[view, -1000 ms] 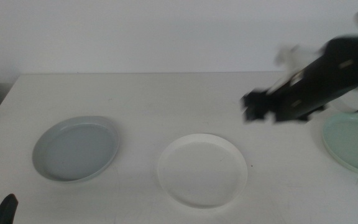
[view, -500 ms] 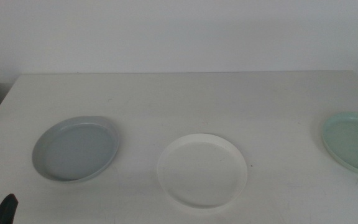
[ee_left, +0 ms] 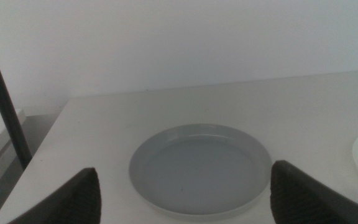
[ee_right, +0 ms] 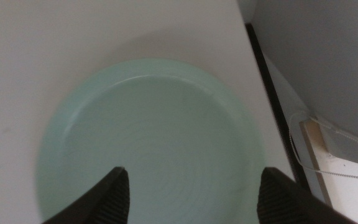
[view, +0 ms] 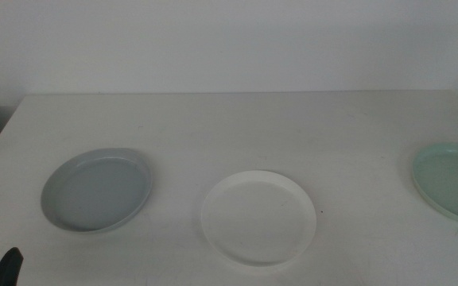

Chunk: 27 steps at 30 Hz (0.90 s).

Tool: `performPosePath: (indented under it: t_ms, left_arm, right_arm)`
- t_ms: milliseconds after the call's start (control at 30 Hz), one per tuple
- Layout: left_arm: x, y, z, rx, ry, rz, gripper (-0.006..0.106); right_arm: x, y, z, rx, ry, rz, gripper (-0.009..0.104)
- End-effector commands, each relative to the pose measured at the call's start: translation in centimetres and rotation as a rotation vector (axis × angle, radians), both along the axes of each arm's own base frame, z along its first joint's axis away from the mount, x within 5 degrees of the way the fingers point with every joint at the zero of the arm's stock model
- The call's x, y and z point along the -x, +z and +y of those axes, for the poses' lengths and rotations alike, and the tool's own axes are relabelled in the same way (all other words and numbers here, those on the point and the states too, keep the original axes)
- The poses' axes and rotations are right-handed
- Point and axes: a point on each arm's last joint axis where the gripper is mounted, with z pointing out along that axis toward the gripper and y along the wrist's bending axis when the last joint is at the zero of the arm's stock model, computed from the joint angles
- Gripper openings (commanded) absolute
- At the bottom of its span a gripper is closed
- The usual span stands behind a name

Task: Stack the three bowls on top of each other.

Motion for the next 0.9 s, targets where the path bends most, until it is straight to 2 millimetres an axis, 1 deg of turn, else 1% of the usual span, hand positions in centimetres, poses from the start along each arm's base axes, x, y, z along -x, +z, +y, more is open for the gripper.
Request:
performPosePath:
  t_ms: [0, 100, 267, 500, 700, 867]
  left_arm:
    - [0.1, 0.9, 0.0, 0.026, 0.005, -0.089, 0.105]
    - [0.1, 0.9, 0.0, 0.026, 0.005, -0.089, 0.105]
    - [0.1, 0.9, 0.0, 0.026, 0.005, -0.089, 0.105]
    - [0.1, 0.9, 0.0, 0.026, 0.005, -0.089, 0.105]
    - [0.1, 0.9, 0.0, 0.026, 0.005, -0.089, 0.105]
    - [0.1, 0.9, 0.0, 0.026, 0.005, -0.089, 0.105]
  right_arm:
    - [-0.8, 1.6, -1.2, 0.055, -0.012, -0.089, 0.052]
    - [-1.4, 0.2, -2.5, 0.044, -0.031, -0.058, 0.052]
    - [-2.0, -2.3, -3.3, 0.027, -0.029, -0.007, 0.051]
    - [-2.3, -3.6, -3.5, 0.039, -0.005, 0.019, 0.045]
    - [-2.4, -5.0, -3.7, 0.03, 0.004, 0.06, 0.044]
    - [-2.6, -6.7, -3.8, 0.019, 0.01, 0.103, 0.043]
